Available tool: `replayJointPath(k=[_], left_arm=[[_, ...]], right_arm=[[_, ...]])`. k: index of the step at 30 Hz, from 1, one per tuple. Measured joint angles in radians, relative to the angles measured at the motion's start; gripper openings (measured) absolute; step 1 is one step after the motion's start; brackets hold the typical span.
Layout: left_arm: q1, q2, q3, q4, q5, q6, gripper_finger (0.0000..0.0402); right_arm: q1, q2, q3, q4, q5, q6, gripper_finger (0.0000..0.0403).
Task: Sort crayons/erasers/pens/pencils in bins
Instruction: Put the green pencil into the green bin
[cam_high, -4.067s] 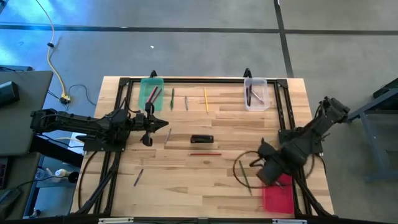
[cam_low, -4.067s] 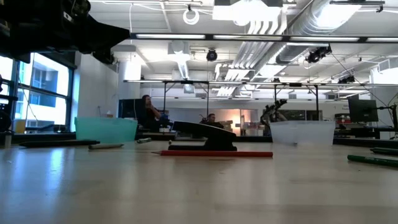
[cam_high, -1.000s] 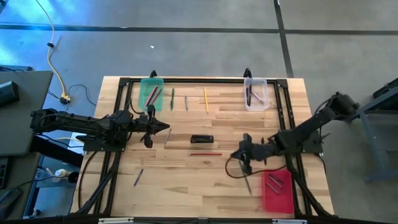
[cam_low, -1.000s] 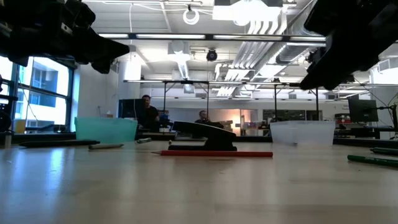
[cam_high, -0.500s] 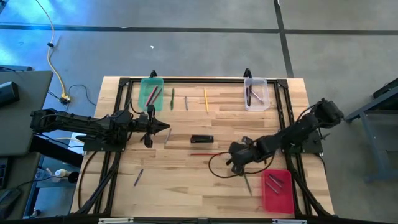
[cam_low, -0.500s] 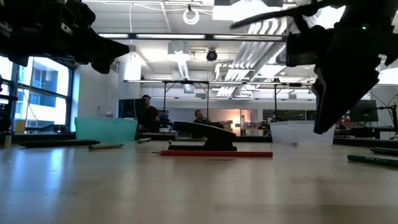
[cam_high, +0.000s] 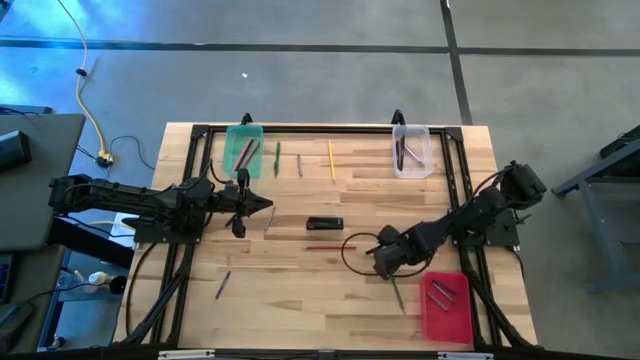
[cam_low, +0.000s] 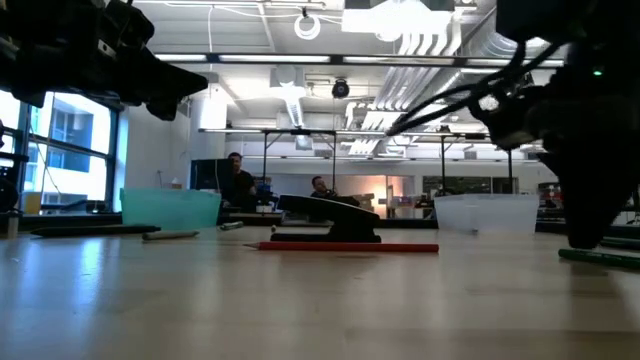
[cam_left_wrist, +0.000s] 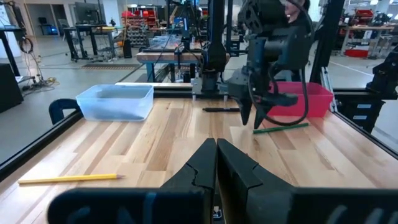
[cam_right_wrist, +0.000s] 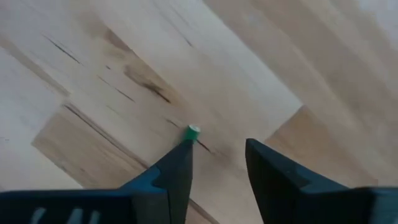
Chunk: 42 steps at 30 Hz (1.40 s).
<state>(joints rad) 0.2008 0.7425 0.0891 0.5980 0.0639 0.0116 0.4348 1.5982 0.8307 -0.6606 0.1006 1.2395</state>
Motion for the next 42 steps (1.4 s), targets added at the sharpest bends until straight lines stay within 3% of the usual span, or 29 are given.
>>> replayJointPath(k=[10, 22, 34, 42], left_arm=[[0.0, 0.0, 0.0, 0.0, 0.0, 0.0, 0.0003], [0.0, 0.0, 0.0, 0.0, 0.0, 0.0, 0.0003], [0.0, 0.0, 0.0, 0.001, 0.0, 0.0, 0.0003], [0.0, 0.0, 0.0, 0.001, 0.0, 0.0, 0.0003]], right_arm=[[0.026, -0.004, -0.053, 0.076, 0.008, 0.038, 0.0107], [0.043, 0.001, 0.032, 0.071, 0.024, -0.035, 0.0137], [0.057, 0.108, 0.038, 0.095, 0.038, -0.028, 0.0131], [0.049, 0.11, 0.037, 0.065, 0.034, -0.035, 0.0061]])
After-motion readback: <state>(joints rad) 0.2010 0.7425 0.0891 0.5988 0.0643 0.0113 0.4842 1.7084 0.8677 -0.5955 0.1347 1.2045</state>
